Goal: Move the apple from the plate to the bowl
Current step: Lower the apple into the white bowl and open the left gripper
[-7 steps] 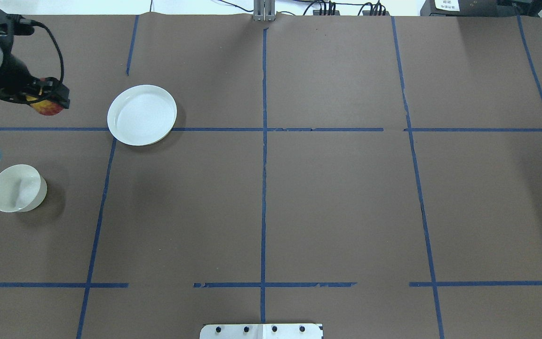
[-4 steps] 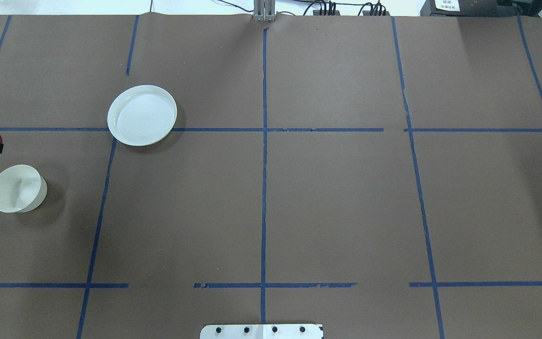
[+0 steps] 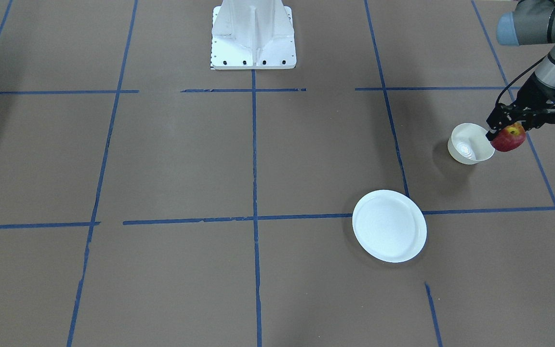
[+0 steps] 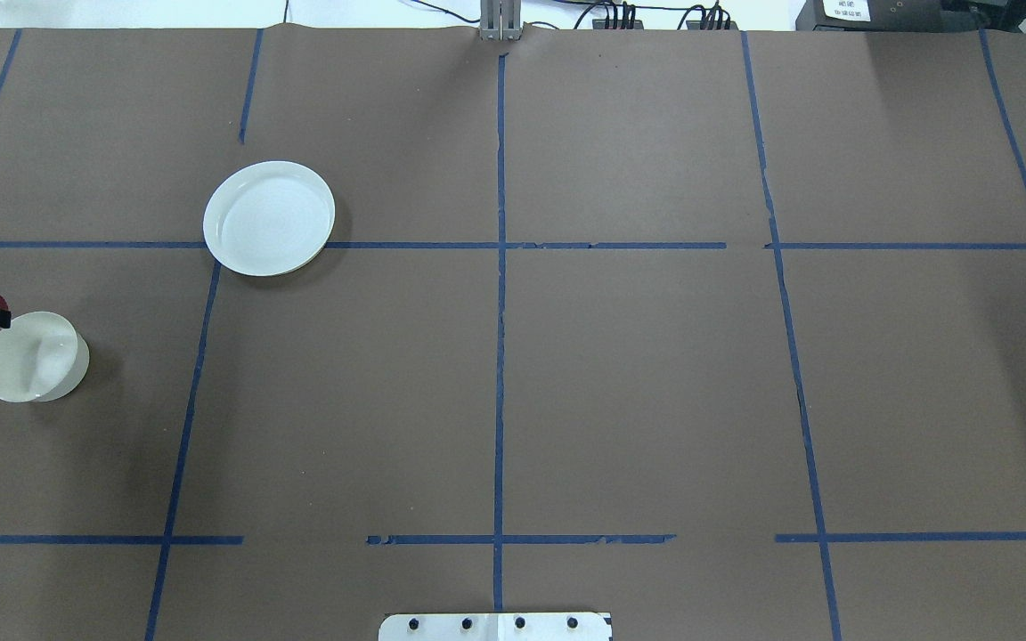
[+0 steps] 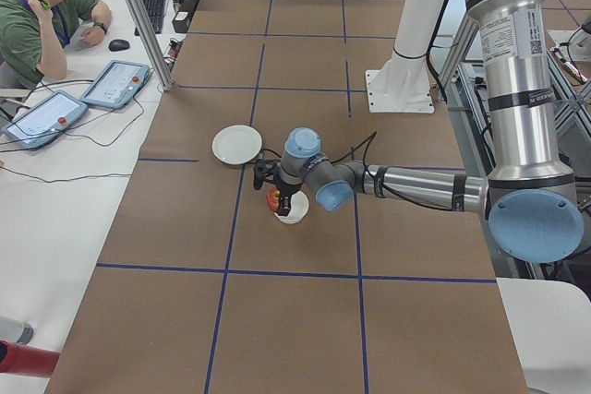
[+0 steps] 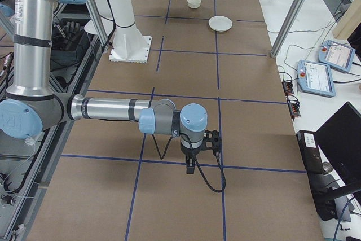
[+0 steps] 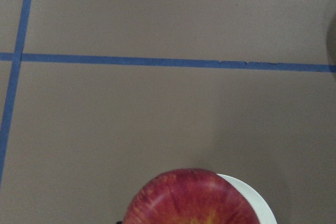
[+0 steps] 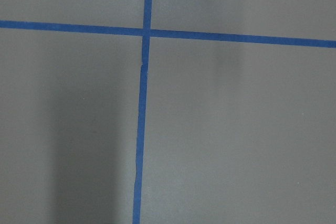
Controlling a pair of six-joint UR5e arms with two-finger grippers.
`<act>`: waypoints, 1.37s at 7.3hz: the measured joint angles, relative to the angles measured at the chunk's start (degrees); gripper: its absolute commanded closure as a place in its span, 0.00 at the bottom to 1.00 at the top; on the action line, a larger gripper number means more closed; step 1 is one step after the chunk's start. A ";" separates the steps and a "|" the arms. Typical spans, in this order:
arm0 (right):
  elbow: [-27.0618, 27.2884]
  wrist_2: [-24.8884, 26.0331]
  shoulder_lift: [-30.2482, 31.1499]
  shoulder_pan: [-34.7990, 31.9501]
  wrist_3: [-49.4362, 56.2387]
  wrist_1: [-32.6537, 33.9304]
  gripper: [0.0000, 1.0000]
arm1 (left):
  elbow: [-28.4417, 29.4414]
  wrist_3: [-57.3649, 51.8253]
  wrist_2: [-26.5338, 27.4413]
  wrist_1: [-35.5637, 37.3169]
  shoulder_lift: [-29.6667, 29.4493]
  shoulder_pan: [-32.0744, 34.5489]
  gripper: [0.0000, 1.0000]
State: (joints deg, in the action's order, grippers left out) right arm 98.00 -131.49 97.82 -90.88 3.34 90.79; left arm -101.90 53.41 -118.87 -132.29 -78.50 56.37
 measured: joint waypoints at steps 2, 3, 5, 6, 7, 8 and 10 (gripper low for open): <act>0.00 0.01 0.00 0.00 0.00 0.00 0.00 | 0.60 5.01 1.75 -1.68 -0.06 -4.43 0.50; 0.00 -0.01 0.00 0.00 0.00 0.00 0.00 | 1.11 6.15 2.31 -2.12 -0.20 -5.75 0.33; 0.00 -0.01 0.00 0.00 0.00 0.00 0.00 | 2.91 6.76 2.61 -2.40 -0.98 -6.67 0.01; 0.00 0.00 0.00 0.00 0.00 0.00 0.00 | 3.24 6.85 2.49 -2.41 -1.39 -6.75 0.01; 0.00 0.01 0.00 0.00 0.00 0.00 0.00 | 3.23 6.88 2.18 -2.38 -1.87 -6.77 0.01; 0.00 0.01 0.00 0.00 0.00 0.00 0.00 | 2.92 6.73 1.94 -2.32 -2.10 -6.71 0.01; 0.00 0.01 0.00 0.00 0.00 0.00 0.00 | 1.53 2.96 -1.19 -1.92 -1.90 -5.51 0.01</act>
State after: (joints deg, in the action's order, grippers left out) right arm 98.00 -131.48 97.82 -90.88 3.34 90.79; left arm -100.36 56.37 -120.06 -134.21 -80.40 50.86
